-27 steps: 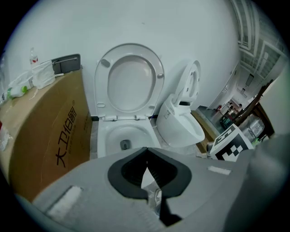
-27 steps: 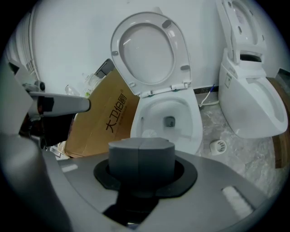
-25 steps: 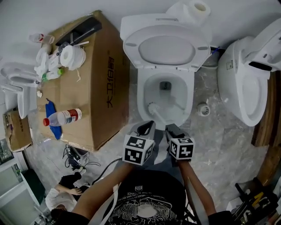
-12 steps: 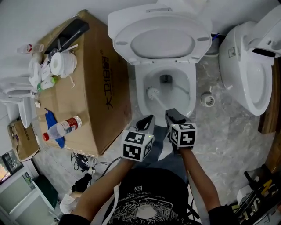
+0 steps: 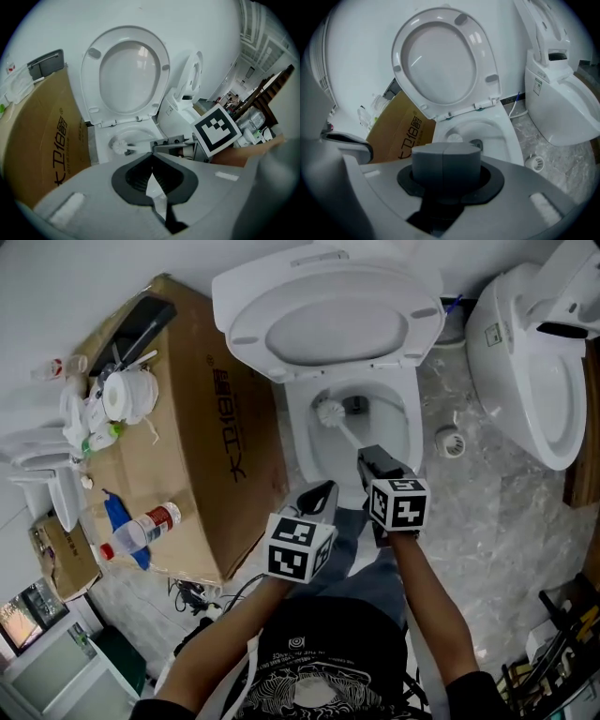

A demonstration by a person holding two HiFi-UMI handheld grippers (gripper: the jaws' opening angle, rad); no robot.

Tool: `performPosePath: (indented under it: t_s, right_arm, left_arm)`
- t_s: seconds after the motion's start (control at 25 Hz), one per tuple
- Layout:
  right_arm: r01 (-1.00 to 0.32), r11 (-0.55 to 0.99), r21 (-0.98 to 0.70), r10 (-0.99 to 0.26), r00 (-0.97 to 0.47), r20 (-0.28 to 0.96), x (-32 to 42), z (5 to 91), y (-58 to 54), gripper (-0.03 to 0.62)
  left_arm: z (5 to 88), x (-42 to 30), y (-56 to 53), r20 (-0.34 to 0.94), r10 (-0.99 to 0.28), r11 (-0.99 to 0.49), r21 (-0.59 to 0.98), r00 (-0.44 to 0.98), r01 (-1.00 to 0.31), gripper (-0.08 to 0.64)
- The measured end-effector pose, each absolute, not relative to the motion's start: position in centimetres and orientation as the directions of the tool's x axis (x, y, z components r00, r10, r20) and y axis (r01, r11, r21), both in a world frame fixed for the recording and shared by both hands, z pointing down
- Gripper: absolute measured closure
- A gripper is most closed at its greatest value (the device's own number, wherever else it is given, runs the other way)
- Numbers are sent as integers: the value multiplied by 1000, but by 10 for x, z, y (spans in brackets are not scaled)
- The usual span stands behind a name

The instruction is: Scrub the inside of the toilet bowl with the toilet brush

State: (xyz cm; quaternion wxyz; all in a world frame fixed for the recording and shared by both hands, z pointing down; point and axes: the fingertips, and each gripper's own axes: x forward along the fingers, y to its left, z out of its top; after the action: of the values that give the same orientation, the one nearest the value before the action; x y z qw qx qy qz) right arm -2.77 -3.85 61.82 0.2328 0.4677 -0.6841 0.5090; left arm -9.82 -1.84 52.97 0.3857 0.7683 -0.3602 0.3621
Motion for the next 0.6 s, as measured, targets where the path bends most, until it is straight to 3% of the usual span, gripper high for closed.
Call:
performPosePath:
  t_s: [0.6]
  right_arm:
    - [-904,-88,-419,-478,-331,814,36,618,-53,440]
  left_arm:
    - [531,-93,-21,837,-252,-483,326,486,-813,565]
